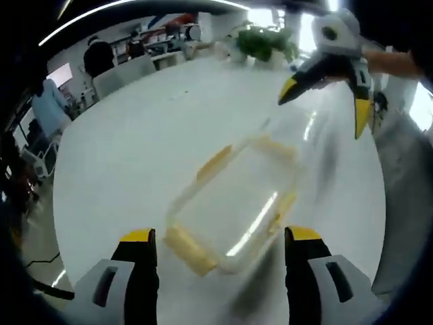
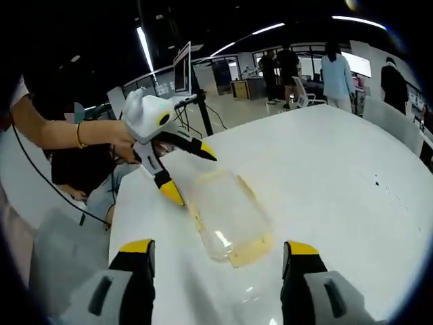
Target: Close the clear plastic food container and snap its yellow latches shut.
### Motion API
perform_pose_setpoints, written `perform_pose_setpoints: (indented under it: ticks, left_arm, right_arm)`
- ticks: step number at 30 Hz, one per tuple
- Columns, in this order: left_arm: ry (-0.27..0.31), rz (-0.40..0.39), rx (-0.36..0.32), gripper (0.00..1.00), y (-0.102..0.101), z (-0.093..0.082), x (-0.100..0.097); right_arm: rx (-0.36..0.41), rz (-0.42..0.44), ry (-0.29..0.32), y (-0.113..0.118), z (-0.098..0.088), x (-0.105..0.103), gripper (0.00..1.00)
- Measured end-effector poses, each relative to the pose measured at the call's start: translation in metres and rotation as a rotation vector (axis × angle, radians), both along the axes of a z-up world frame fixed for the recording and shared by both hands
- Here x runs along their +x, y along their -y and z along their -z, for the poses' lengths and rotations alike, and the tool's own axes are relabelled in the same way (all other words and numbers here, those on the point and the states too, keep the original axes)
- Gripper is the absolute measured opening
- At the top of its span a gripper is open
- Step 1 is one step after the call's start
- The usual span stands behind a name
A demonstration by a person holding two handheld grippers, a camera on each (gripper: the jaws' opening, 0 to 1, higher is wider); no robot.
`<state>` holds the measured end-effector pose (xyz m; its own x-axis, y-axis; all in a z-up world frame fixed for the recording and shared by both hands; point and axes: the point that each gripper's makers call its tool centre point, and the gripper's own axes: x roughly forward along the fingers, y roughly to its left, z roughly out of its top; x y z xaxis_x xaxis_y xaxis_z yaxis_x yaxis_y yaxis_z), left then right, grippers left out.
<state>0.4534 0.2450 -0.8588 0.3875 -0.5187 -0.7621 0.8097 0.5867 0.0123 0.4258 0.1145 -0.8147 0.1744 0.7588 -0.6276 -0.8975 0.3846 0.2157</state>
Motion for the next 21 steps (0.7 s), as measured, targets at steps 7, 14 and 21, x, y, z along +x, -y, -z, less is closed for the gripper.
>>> perform_pose_setpoints:
  ticks: [7, 14, 21]
  left_arm:
    - [-0.002, 0.100, 0.091, 0.77, -0.003, 0.009, 0.005]
    - [-0.005, 0.129, 0.124, 0.77, -0.008, 0.012, 0.009]
    - [-0.019, 0.147, 0.123, 0.76, -0.007, 0.017, 0.010]
  right_arm:
    - [-0.070, -0.062, 0.024, -0.004, 0.011, 0.005, 0.75]
    - [-0.256, -0.198, 0.134, -0.002, 0.033, 0.009, 0.73]
    - [-0.336, -0.263, 0.113, -0.008, 0.055, 0.004, 0.72]
